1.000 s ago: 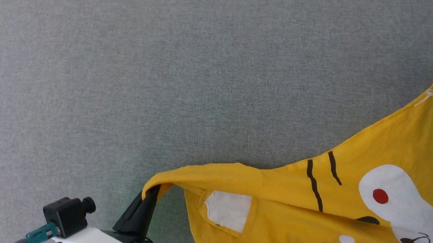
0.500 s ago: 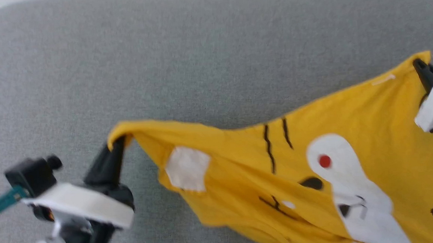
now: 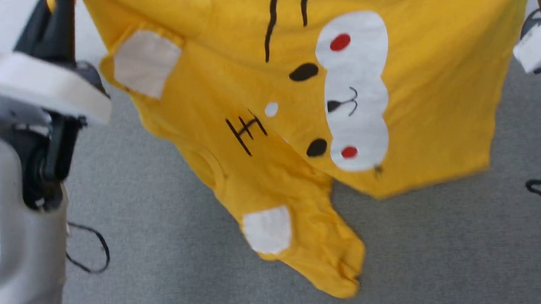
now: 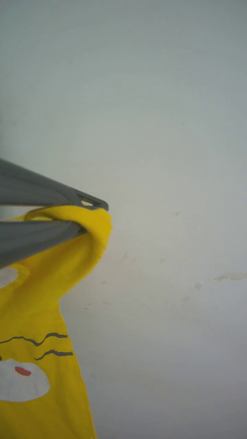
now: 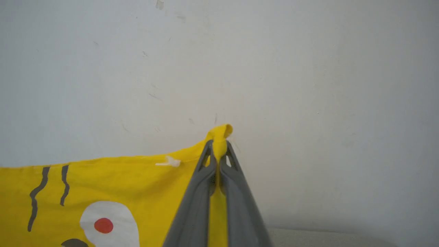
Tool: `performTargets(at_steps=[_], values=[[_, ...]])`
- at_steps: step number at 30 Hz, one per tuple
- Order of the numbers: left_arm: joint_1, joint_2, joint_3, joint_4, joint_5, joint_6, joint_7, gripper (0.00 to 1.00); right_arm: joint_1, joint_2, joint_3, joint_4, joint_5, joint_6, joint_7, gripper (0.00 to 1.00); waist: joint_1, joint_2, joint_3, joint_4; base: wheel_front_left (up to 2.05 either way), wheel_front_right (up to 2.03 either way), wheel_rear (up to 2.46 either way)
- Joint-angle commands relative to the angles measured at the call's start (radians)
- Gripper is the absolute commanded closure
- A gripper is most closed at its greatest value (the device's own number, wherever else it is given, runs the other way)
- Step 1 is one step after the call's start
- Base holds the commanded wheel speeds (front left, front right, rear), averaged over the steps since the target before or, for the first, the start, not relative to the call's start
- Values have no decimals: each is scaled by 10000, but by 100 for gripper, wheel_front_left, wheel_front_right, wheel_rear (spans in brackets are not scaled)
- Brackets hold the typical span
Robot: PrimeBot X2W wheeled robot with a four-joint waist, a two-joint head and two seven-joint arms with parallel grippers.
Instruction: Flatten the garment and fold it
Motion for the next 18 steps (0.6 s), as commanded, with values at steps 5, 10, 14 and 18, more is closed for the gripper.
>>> performTargets(at_steps=[5, 10, 14, 18], values=[[-1916, 151, -429, 734, 509, -163, 309, 100, -1042, -95, 272, 688, -86, -7, -197, 100, 2, 0, -784, -373, 0, 0, 0], [-3254, 68, -679, 1299, 704, -203, 529, 100, -1708, -54, 438, 937, -68, -7, -189, 100, 2, 0, -876, -426, 0, 0, 0], [-4292, 76, -864, 1882, 841, -267, 816, 100, -2264, 37, 598, 1092, -31, -7, 20, 100, 2, 0, -795, -522, 0, 0, 0], [-5118, 232, -873, 2347, 968, -272, 1044, 100, -2784, 99, 749, 1202, -25, -7, 325, 100, 2, 0, -411, -672, 0, 0, 0]])
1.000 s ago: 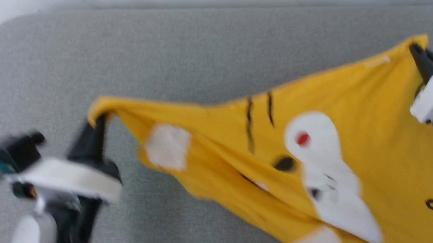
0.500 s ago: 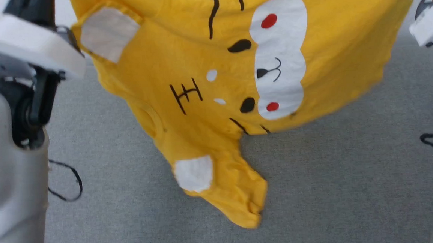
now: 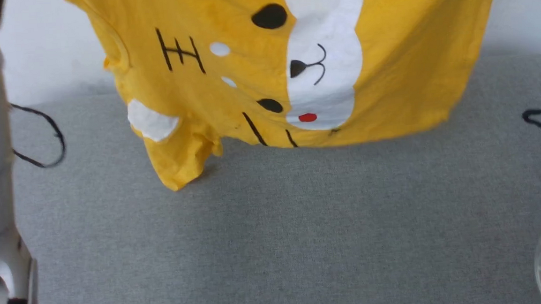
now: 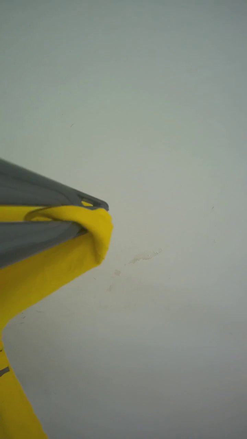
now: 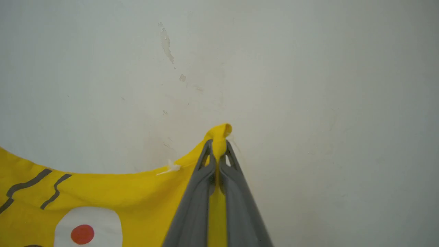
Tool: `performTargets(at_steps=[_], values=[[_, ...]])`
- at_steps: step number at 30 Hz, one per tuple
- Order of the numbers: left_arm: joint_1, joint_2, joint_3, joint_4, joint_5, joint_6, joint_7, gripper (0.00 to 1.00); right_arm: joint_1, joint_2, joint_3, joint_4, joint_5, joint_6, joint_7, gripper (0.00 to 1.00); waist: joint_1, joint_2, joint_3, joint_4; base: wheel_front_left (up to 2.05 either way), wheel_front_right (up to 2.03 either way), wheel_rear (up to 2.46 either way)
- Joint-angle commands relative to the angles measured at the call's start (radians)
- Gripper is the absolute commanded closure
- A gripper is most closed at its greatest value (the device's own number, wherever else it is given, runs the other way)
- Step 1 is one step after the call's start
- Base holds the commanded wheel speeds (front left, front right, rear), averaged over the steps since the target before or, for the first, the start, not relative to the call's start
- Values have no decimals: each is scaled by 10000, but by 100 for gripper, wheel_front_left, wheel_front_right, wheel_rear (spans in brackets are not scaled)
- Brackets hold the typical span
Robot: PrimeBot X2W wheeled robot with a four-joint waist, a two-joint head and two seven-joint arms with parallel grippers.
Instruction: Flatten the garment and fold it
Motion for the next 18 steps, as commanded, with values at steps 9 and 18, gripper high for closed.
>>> performTargets(at_steps=[9, 18], values=[[-2067, 366, -262, 775, 747, -195, -428, 100, -1714, 368, -196, 950, -528, -7, 131, 100, -1, -1, 2277, -598, 0, 0, 0], [-5478, 266, -629, 1816, 1765, -295, -2034, 100, -4295, 611, -665, 2186, -1577, -7, -1146, 100, -1, -1, 4698, -1046, 0, 0, 0]])
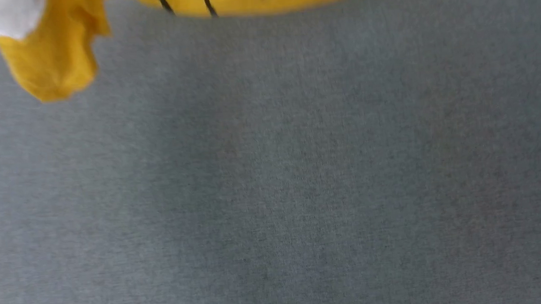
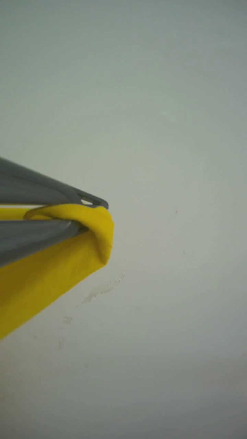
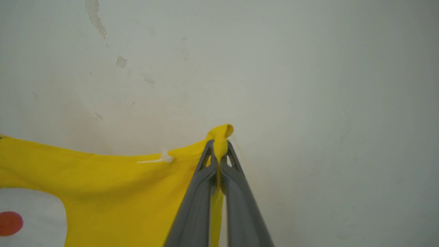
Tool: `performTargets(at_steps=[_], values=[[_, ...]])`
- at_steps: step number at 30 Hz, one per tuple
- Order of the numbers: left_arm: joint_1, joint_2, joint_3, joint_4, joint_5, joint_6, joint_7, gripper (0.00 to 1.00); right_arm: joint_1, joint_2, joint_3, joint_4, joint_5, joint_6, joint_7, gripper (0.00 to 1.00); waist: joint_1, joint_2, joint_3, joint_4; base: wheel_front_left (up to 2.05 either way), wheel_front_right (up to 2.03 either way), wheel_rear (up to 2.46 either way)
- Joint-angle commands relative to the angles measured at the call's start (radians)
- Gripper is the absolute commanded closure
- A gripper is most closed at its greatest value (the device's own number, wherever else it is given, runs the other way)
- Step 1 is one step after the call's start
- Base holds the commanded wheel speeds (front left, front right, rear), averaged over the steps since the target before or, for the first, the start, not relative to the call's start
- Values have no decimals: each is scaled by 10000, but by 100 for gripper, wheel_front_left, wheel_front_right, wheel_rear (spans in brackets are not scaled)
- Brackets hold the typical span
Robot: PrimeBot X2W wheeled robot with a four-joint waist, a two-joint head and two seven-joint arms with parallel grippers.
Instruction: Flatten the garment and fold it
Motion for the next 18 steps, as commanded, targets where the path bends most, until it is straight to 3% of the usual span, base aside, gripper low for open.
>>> performTargets(at_steps=[1, 9, 18], values=[[-216, -44, -47, 131, 111, -25, -151, 100, -221, 40, -33, 85, -112, -7, -141, 100, -4, 0, 1632, -467, 0, 0, 0], [-1380, -47, 54, 1015, -92, -449, -1544, 100, -1246, -32, -137, 645, -853, -7, -991, 100, -4, 0, 2781, -252, 0, 0, 0], [-361, 135, 293, 1331, -681, -747, -2763, 100, -1078, -469, 213, 1005, -1051, -7, -1570, 100, -4, 0, 3415, 408, 0, 0, 0]])
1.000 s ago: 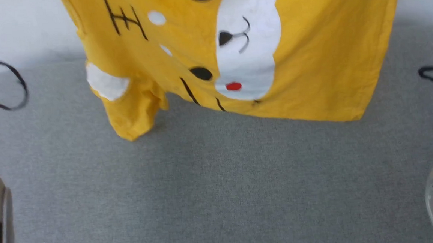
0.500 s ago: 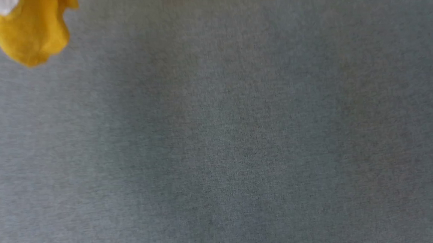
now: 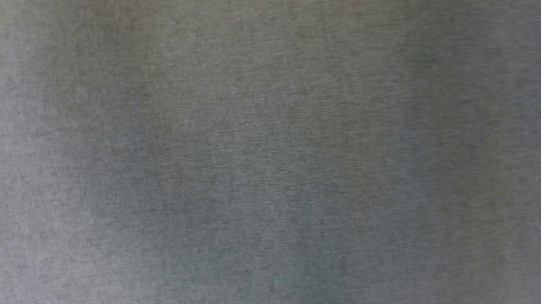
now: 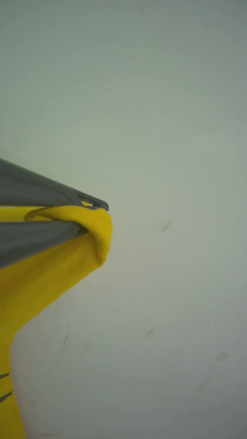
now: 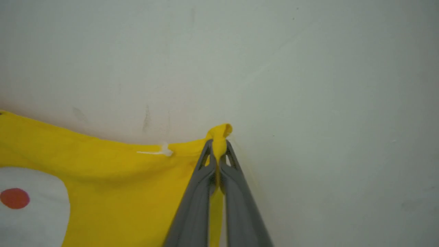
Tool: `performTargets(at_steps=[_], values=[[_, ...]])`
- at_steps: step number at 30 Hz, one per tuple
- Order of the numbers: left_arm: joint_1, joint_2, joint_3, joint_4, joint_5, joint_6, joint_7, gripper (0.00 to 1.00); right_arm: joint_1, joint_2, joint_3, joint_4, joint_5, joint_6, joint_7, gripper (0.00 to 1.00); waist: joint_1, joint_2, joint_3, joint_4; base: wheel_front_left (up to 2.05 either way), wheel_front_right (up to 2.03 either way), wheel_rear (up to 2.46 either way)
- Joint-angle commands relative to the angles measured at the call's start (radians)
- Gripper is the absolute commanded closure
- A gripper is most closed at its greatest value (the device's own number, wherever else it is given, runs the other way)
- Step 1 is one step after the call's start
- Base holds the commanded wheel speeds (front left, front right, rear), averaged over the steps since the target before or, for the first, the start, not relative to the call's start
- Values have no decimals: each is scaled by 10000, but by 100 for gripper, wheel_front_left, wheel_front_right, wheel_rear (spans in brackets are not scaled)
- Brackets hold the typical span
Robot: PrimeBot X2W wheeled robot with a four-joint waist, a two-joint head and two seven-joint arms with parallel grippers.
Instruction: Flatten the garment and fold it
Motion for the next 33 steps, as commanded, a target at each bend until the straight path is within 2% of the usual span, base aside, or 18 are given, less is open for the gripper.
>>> performTargets(at_steps=[1, 5, 9, 12, 16, 21, 25, 30, 33], values=[[322, 96, 34, -136, -95, -79, -106, 100, 105, -91, 100, 33, 102, -7, -112, 100, -4, 0, 244, 418, 0, 0, 0], [1577, 233, 152, -882, -485, -148, -239, 100, 701, -537, 686, -226, 787, -7, -213, 100, -4, 0, -64, 680, 0, 0, 0], [3526, 474, 375, -2197, -1003, -117, 8, 100, 1962, -1079, 1065, -1165, 1749, -7, -36, 100, -4, 0, -591, 892, 0, 0, 0], [5359, 666, 619, -3479, -1397, 93, 311, 100, 3342, -1494, 1043, -2261, 2449, -7, 261, 100, -4, 0, -1070, 1041, 0, 0, 0], [8058, 886, 1126, -5336, -1929, 635, 821, 100, 5495, -1715, 562, -3945, 3196, -7, 733, 100, -4, 0, -1665, 1152, 0, 0, 0], [11570, 1094, 1545, -7273, -2542, 1136, 1594, 100, 8222, -1380, -196, -5836, 3769, -7, 1355, 100, -4, 0, -2321, 1194, 0, 0, 0], [14124, 1000, 1752, -8137, -3005, 1495, 1969, 100, 10121, -933, -662, -6792, 3995, -7, 1621, 100, -4, 0, -2828, 1239, 0, 0, 0], [16789, 997, 1372, -8363, -3405, 1440, 2468, 100, 12193, -475, -986, -7166, 4324, -7, 1809, 100, -4, 0, -3489, 1354, 0, 0, 0], [17979, 1126, 971, -8225, -3497, 1334, 2877, 100, 13280, -546, -967, -7121, 4328, -7, 1843, 100, -4, 0, -3909, 1410, 0, 0, 0]])
